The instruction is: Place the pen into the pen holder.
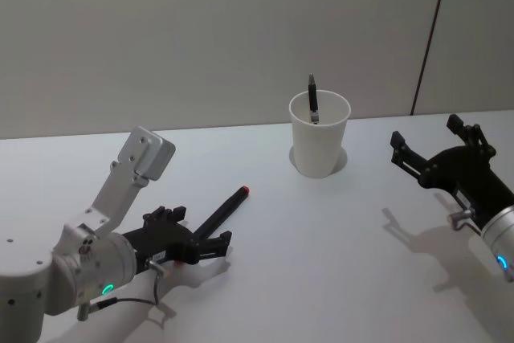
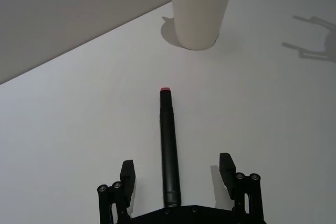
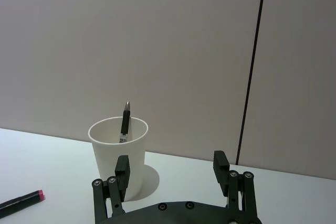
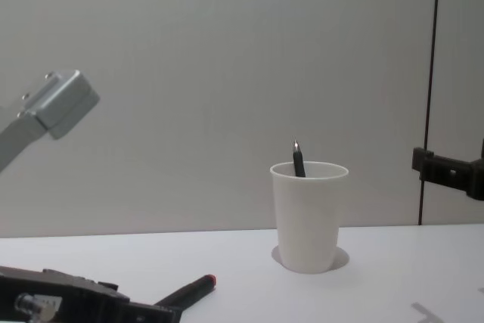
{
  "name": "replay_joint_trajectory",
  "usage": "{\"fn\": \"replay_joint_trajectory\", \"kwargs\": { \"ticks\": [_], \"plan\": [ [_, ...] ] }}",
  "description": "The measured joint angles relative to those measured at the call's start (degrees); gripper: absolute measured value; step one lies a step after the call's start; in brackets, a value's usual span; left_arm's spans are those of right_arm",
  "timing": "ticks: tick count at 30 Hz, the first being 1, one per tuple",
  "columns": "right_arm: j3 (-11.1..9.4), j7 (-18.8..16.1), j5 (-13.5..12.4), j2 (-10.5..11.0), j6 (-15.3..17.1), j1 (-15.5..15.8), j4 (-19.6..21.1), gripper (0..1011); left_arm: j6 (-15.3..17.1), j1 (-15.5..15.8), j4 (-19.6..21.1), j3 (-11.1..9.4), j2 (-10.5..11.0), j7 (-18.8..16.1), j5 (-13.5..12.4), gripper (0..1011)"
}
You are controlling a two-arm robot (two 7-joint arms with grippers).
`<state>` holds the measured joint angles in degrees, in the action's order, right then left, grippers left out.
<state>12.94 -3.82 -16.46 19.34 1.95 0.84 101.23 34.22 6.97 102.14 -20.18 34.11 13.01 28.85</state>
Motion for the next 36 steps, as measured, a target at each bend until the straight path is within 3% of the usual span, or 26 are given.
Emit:
{"fn": "replay_joint_trajectory", "kwargs": {
  "ticks": [36],
  "plan": [
    [0.0,0.0,0.0,0.0,0.0,0.0,0.0,1001,3.8,2.4,-2.6,-1.0,-2.6,0.6,-2.7,1001]
  ]
}}
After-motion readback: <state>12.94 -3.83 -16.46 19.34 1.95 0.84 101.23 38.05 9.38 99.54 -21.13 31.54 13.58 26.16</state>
